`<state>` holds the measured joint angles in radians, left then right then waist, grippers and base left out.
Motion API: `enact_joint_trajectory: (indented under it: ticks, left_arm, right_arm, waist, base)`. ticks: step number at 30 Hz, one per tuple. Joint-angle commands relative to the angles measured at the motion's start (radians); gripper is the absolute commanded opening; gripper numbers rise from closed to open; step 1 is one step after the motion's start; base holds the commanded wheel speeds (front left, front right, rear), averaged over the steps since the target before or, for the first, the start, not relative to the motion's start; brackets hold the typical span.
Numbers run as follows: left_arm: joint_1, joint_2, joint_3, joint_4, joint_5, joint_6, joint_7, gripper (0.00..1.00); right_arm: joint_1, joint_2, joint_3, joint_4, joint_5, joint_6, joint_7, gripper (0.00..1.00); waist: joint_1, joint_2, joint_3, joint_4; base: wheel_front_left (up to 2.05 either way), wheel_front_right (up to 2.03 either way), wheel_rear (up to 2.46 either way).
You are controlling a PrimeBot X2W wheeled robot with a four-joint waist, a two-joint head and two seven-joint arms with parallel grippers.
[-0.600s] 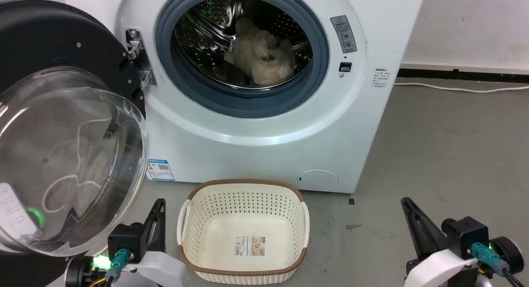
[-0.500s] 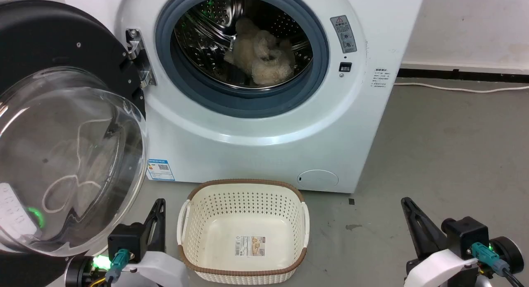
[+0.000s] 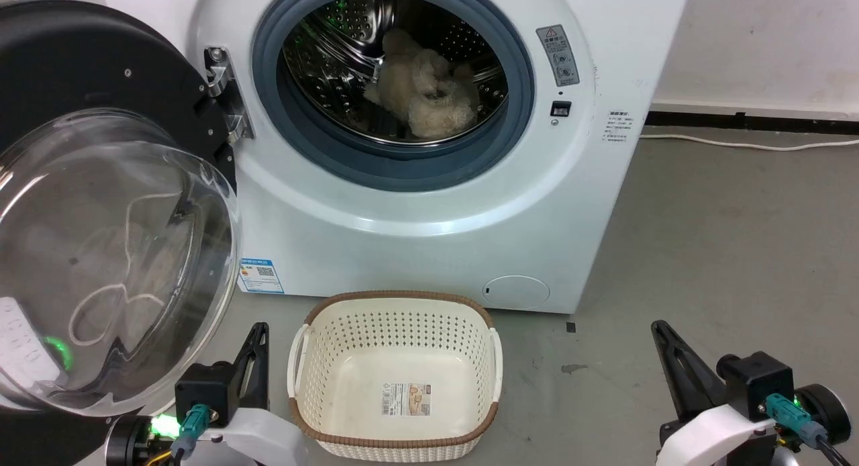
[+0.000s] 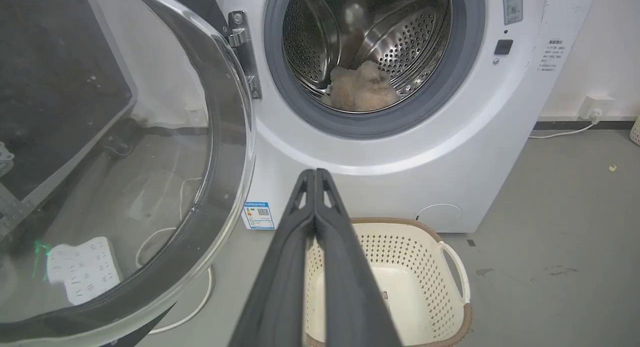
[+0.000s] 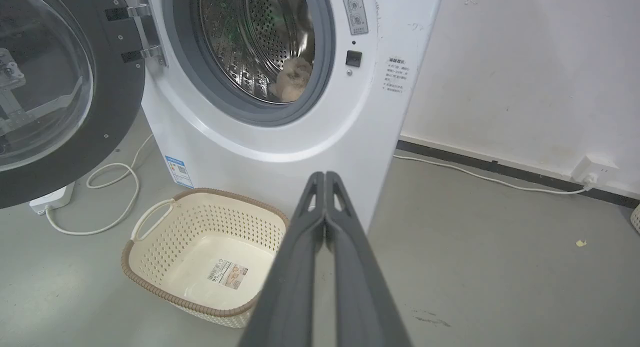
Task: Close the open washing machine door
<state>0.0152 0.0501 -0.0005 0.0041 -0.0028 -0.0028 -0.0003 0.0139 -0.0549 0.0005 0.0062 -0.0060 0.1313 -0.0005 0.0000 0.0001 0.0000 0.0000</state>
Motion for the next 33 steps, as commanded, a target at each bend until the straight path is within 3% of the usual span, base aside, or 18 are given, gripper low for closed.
enact_joint_trajectory:
  ticks: [1, 6, 7, 23, 33]
  left_arm:
    - [-0.015, 0.000, 0.000, -0.004, 0.003, 0.003, 0.000, 0.00]
    - [-0.015, 0.000, 0.000, -0.004, 0.003, 0.003, 0.000, 0.00]
    - [0.000, 0.000, -0.001, 0.000, 0.000, 0.000, 0.000, 1.00]
    - [-0.006, 0.005, -0.013, 0.007, 0.002, -0.003, -0.027, 1.00]
    - [-0.005, 0.014, -0.028, 0.013, 0.001, -0.006, -0.052, 1.00]
  right_arm:
    - [-0.014, 0.005, 0.000, -0.006, 0.006, -0.001, 0.000, 0.00]
    - [-0.014, 0.005, 0.000, -0.006, 0.006, -0.001, 0.000, 0.00]
    - [0.000, 0.000, 0.000, 0.000, 0.000, 0.000, 0.000, 1.00]
    - [0.006, 0.000, -0.014, 0.006, 0.014, 0.000, -0.027, 1.00]
    - [0.018, -0.004, 0.003, 0.011, 0.020, 0.000, -0.052, 1.00]
  waist:
    - [0.0000, -0.0001, 0.000, 0.000]
    - [0.0000, -0.0001, 0.000, 0.000]
    - [0.0000, -0.0001, 0.000, 0.000]
    - [0.0000, -0.0001, 0.000, 0.007]
    - [0.0000, -0.0001, -0.011, 0.065]
  base:
    - [0.00, 0.00, 0.00]
    - [0.00, 0.00, 0.00]
    - [0.00, 0.00, 0.00]
    - [0.00, 0.00, 0.00]
    - [0.00, 0.00, 0.00]
